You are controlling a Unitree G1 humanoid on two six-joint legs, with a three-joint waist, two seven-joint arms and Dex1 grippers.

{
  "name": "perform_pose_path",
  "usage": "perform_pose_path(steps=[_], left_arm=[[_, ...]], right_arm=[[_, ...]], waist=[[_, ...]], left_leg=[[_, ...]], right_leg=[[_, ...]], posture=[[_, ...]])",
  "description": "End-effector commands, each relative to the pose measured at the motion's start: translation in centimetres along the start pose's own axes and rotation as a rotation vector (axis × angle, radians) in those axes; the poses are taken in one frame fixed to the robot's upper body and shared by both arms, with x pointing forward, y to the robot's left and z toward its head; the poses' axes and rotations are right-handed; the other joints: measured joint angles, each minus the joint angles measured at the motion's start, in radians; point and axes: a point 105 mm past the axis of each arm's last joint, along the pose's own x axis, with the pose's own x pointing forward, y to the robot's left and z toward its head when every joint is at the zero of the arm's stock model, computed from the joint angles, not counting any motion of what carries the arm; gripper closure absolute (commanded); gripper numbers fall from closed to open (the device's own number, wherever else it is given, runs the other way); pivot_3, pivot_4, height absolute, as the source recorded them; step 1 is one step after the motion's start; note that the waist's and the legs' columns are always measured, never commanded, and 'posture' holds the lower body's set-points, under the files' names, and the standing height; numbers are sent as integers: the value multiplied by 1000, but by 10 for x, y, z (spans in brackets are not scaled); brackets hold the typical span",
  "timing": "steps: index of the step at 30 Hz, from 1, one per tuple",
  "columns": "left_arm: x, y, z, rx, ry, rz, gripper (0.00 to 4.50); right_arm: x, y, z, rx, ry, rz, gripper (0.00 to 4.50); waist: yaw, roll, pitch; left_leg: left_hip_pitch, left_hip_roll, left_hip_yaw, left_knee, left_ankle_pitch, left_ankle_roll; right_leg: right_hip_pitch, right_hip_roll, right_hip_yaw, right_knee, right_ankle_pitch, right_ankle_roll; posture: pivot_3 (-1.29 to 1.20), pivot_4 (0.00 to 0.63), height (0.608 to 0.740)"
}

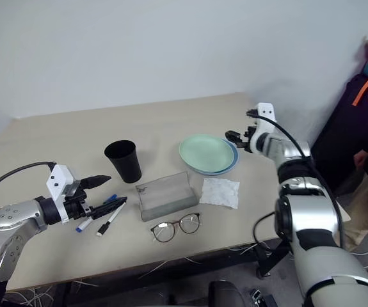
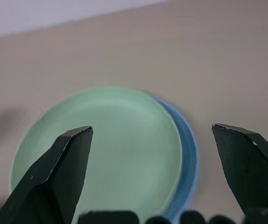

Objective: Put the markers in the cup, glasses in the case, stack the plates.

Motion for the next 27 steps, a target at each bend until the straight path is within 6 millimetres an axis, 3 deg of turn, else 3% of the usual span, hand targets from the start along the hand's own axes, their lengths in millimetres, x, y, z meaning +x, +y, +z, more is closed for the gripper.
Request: perform_pose_path(steps=[1,6,15,27], left_arm=[[-1,1,13,33,-38,-4,0],[0,2,14,33,-36,-10,0],[2,3,14,35,-35,-13,0],[1,2,14,31,-35,-8,0]], right_arm=[[-17,11,-2,-83,32,116,37],[-26,25,-16,-180,64,184,37],[-4,64,-11,-368,11,272,37],[29,69,-16,-404,10,219,37]], waist=[[-1,0,0],[-12,0,0],[-27,-3,2],[-26,-4,1]], left_leg=[[3,-1,-1,-1,0,0],[7,-2,0,-4,0,0],[9,-1,-3,-4,0,0],[9,-1,-2,-3,0,1]], right_leg=[[3,0,1,0,0,0],[5,1,3,0,-1,0],[6,4,2,0,-1,0],[4,6,8,0,-1,0]], posture=[[0,0,735],[0,0,735],[0,0,735],[0,0,735]])
